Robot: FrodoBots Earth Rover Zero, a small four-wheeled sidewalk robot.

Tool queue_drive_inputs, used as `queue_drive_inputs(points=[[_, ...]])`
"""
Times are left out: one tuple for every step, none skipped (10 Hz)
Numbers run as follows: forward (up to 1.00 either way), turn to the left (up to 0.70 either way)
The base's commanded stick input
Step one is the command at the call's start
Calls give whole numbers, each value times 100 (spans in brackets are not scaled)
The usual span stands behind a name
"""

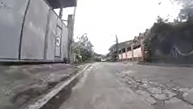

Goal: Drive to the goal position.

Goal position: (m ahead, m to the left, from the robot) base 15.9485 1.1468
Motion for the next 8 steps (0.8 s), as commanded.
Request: queue_drive_inputs(points=[[70,-23],[70,-9],[70,-2],[70,0],[70,0],[70,0],[70,0],[70,0]])
